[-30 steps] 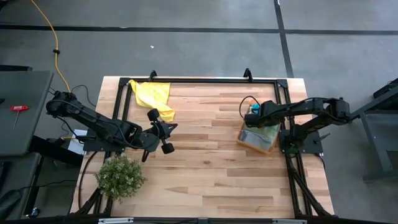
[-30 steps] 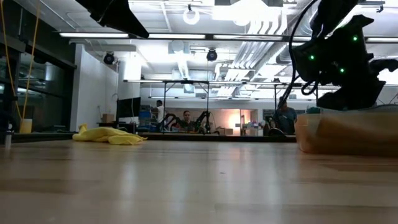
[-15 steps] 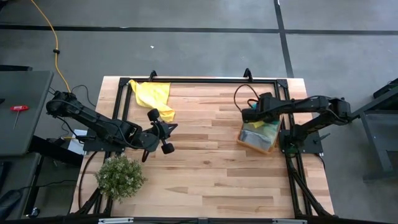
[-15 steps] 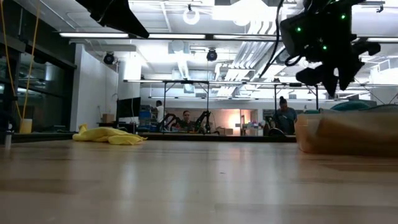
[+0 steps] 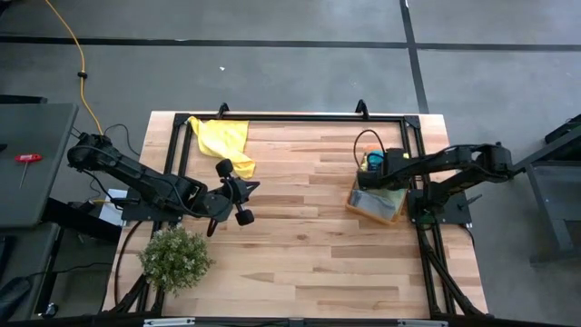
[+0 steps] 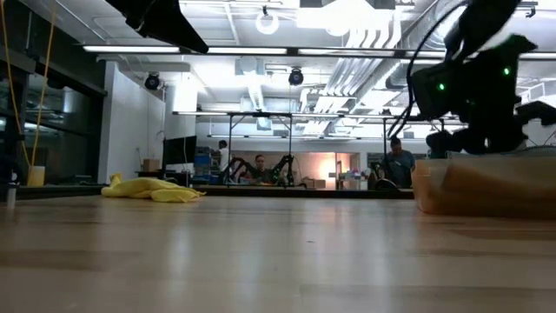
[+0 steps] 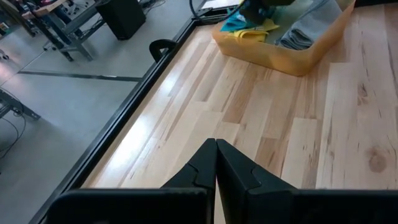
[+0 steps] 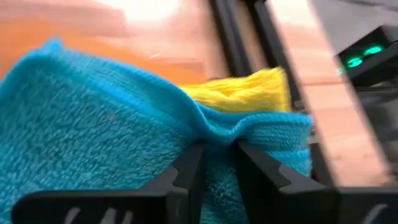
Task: Fold microfiber towels
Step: Put the folded blue microfiber cloth into the orange bin, then fold the yellow microfiber cloth
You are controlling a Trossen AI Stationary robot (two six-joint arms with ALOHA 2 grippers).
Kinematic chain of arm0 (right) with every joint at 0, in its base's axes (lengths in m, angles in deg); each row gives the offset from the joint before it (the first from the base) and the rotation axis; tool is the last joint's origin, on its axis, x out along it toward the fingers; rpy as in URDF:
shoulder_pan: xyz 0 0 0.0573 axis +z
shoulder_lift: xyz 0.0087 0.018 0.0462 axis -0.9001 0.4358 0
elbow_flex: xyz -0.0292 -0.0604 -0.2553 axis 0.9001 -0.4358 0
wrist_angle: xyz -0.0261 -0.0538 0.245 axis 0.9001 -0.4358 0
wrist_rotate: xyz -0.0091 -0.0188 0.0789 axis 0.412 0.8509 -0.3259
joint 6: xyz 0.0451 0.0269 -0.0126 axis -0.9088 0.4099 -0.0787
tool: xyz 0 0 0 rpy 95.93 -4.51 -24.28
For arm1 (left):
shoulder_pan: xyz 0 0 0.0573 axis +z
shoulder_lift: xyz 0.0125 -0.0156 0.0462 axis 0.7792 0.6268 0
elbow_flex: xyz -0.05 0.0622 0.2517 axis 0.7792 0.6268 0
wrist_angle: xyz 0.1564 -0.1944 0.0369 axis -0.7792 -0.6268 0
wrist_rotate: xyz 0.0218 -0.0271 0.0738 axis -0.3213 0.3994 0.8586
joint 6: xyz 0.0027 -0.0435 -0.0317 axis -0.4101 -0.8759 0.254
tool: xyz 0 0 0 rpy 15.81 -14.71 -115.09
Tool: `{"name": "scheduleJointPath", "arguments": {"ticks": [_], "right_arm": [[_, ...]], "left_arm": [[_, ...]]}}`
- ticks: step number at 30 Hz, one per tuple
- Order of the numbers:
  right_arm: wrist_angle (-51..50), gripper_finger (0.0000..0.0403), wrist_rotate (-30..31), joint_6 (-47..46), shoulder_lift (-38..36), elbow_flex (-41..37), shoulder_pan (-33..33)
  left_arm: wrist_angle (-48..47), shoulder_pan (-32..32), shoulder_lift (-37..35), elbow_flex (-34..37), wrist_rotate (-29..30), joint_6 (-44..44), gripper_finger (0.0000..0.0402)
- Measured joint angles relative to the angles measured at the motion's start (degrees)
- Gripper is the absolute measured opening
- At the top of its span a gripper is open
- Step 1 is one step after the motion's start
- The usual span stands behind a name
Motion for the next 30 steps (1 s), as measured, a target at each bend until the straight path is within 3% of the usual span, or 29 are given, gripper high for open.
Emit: {"name": "scheduleJointPath", "arguments": {"ticks": [5,9,14,19,22,26,30], "right_arm": [[12.5,0.0065,0.4,1.6,0.0,-6.2,-1.2],[14.8,0.0064,1.8,1.5,0.0,-8.0,-1.7],[6.1,0.0064,3.7,1.2,-0.7,-3.0,-0.7],[-4.7,0.0064,10.1,0.1,-2.9,6.5,2.9],[-4.5,0.0064,14.2,1.0,-4.3,10.7,6.5],[7.1,0.0064,19.0,9.5,-4.7,12.2,12.9],[33.3,0.0064,19.3,27.2,-4.6,7.9,18.6]], "left_arm": [[0.0,0.0,0.0,0.0,0.0,-0.3,0.0],[0.0,0.0,0.0,0.0,0.0,-0.3,0.0],[0.1,0.0,0.0,0.0,0.8,0.5,0.0],[0.1,0.0,0.0,0.0,1.7,0.5,0.0],[0.0,0.0,0.0,0.0,0.5,-0.3,0.0],[0.0,0.0,0.0,0.0,-2.6,-0.5,0.0],[0.0,0.0,0.0,0.0,-3.5,-0.5,0.0]]}}
